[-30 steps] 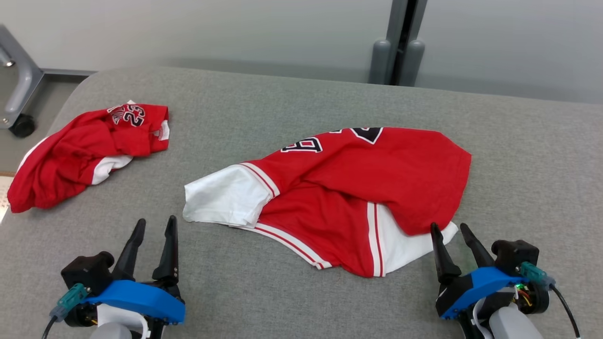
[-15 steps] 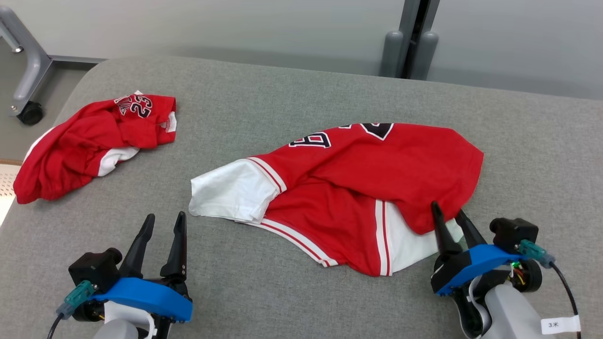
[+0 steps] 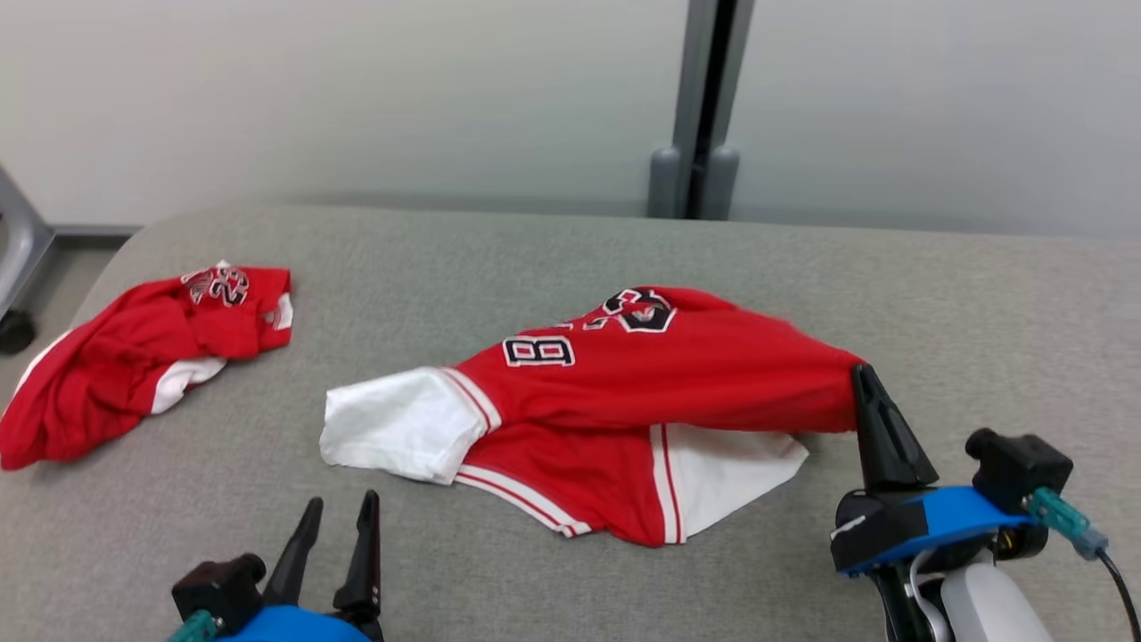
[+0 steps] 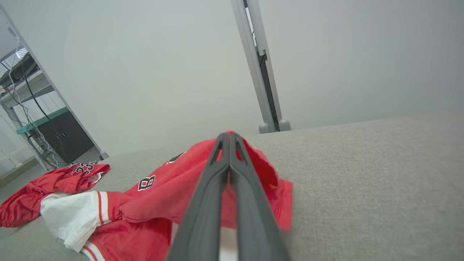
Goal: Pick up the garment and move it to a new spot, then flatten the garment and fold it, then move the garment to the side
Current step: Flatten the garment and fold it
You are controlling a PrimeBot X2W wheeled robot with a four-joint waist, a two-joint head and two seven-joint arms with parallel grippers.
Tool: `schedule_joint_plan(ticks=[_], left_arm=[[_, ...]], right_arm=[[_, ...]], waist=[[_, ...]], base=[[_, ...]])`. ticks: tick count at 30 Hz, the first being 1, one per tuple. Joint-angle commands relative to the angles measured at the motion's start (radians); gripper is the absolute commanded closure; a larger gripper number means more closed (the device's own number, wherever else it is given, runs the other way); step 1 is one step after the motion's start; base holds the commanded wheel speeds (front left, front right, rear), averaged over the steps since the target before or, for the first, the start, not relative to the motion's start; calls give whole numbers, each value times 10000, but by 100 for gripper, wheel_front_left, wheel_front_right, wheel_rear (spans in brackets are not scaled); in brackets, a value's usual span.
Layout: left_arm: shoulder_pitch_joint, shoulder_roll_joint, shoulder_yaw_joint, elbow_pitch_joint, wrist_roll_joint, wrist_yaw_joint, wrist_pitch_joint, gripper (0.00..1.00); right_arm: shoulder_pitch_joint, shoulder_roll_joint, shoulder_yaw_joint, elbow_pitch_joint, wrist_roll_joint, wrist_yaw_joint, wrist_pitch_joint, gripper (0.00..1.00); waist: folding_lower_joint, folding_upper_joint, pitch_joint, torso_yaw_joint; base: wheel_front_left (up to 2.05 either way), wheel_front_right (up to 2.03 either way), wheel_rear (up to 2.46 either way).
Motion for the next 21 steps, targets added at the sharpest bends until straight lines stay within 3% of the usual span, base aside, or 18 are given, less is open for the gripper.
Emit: schedule_joint_plan(ticks=[1, 12, 21], left_arm=[[97, -19, 33, 13, 76, -15, -25, 0], [561, -385, -20, 58, 286, -15, -25, 0], [133, -152, -537, -7, 73, -15, -23, 0]], right_arm=[[167, -42, 11, -98, 22, 1, -2, 100], [1866, -40, -387, -1580, -289, 1, 93, 100], [1267, -43, -503, -438, -939, 1, 365, 100]], waist=[[1, 0, -361, -372], [1, 0, -565, -818], [1, 0, 65, -281]], base=[[0, 0, 0], [0, 0, 0], [0, 0, 0]])
